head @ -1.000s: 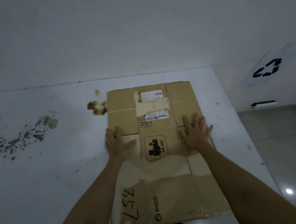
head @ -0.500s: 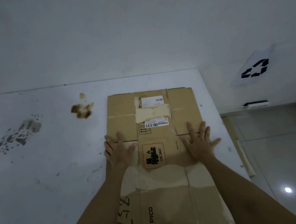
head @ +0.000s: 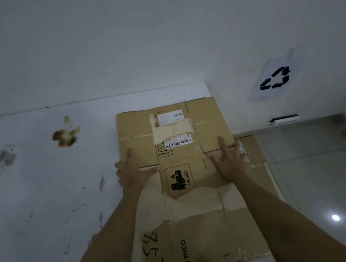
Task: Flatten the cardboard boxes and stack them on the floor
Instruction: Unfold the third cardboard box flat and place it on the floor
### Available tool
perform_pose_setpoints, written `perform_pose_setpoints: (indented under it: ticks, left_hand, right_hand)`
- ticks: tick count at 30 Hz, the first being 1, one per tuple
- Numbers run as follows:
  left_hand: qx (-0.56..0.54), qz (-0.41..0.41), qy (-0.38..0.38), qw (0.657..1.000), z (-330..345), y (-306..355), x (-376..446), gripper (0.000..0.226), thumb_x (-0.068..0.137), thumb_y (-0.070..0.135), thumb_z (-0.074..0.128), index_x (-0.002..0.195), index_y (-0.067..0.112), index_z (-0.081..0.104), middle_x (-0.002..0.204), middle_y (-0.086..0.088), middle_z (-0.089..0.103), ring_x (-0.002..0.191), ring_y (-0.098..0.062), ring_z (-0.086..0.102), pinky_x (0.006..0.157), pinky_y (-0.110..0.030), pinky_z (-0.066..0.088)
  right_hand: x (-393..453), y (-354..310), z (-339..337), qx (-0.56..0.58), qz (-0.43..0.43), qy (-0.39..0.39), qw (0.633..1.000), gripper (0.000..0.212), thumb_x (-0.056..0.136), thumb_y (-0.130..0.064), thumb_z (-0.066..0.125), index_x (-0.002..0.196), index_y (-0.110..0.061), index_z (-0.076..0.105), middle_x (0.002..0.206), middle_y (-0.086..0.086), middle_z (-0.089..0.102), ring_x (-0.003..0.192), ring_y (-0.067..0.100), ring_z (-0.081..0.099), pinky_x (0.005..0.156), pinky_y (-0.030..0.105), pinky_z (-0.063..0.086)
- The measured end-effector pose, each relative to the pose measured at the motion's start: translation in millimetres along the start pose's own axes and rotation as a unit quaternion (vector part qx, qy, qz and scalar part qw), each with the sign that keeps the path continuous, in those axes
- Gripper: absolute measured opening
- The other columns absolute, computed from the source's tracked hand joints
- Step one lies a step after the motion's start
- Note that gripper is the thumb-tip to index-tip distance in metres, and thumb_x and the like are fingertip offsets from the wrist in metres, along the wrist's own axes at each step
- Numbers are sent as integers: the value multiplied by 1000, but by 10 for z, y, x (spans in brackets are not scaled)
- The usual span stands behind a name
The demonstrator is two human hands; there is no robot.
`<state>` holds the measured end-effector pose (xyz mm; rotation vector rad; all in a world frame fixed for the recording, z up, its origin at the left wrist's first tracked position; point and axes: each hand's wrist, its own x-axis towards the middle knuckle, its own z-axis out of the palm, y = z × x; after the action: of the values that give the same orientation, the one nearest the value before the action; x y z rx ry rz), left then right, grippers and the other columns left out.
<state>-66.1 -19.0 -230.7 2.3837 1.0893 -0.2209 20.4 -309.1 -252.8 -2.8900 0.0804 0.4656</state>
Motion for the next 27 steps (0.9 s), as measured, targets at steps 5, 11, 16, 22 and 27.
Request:
perform_pose_setpoints:
  ticks: [5, 11, 16, 22, 27]
  left_hand:
    - [-11, 29, 50, 998, 184, 378, -223, 116, 54, 62, 83, 147, 33, 20, 131, -11, 32, 114, -31, 47, 83, -44, 51]
    - [-93, 51, 111, 988, 156, 711, -383, 59, 90, 29, 64, 144, 24, 40, 131, -7, 40, 101, -31, 59, 78, -40, 48]
    - [-106, 56, 151, 981, 113, 923, -652, 46, 96, 21, 54, 142, 20, 44, 131, -6, 43, 96, -28, 60, 73, -35, 46]
    - [-98, 111, 164, 975, 107, 1323, -986, 46, 96, 24, 55, 141, 21, 43, 128, -6, 43, 94, -26, 60, 71, -35, 49]
    - [-79, 160, 165, 970, 212, 1802, -1188, 47, 96, 24, 55, 141, 22, 42, 126, -6, 42, 92, -25, 61, 69, -36, 53]
  right_hand:
    - [203, 455, -129, 46, -21, 53, 997, 86, 73, -86, 29, 148, -48, 13, 145, 16, 26, 121, 43, 45, 96, 51, 44]
    - [301, 658, -377, 46, -81, 109, 990, 72, 81, -67, 55, 143, -38, 32, 136, 10, 28, 100, 34, 57, 80, 41, 54]
    - [203, 676, -645, -23, -95, 118, 988, 64, 88, -58, 52, 143, -35, 29, 135, 9, 29, 86, 30, 59, 68, 35, 53]
    - [60, 1103, -1041, -10, -73, 154, 985, 63, 89, -53, 55, 143, -31, 32, 133, 12, 31, 86, 31, 56, 71, 36, 49]
    - [7, 1576, -1400, 7, -56, 172, 983, 61, 89, -52, 55, 141, -28, 34, 129, 11, 30, 85, 31, 58, 74, 39, 52]
